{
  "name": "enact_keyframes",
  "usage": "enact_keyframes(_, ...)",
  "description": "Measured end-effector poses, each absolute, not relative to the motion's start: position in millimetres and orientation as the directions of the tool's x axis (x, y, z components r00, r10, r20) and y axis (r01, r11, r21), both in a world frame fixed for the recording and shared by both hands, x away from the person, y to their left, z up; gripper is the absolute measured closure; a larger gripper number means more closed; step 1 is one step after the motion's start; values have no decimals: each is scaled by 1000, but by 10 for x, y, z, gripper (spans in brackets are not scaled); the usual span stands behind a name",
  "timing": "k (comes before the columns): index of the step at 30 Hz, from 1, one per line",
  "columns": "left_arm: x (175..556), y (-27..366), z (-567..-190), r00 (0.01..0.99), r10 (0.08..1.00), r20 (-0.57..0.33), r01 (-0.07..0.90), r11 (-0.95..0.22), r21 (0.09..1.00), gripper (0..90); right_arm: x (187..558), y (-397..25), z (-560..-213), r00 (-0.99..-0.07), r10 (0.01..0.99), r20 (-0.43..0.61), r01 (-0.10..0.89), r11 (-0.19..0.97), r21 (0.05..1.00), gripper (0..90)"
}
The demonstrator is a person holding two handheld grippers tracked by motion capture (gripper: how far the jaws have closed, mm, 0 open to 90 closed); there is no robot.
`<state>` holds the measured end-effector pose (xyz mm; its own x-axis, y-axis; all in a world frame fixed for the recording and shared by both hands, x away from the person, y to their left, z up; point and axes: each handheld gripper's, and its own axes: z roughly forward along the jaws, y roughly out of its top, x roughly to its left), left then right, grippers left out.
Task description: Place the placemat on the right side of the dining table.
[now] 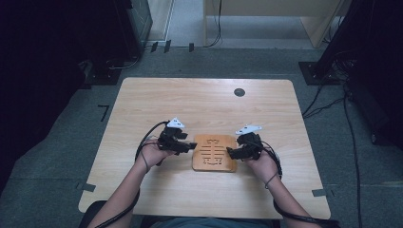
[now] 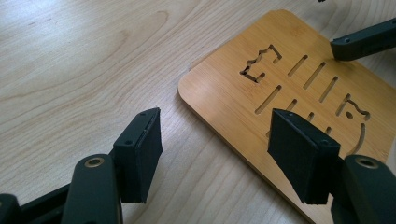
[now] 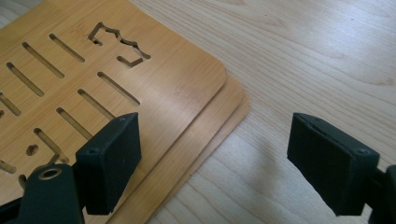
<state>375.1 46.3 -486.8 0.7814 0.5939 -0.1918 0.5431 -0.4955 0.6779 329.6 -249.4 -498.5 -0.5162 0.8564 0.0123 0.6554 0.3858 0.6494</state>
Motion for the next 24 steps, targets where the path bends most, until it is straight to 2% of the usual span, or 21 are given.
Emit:
enact_keyframes(20,3720,461,-4857,784,586,-203,544,-494,678,338,3260,-2582,-4999,-506,862,-8,677,404,615,175)
enact_keyframes(24,3707,462,-4859,794,581,-181,521,-495,696,337,3263,-2536,-5003,-510,860,-6,671,402,622,179)
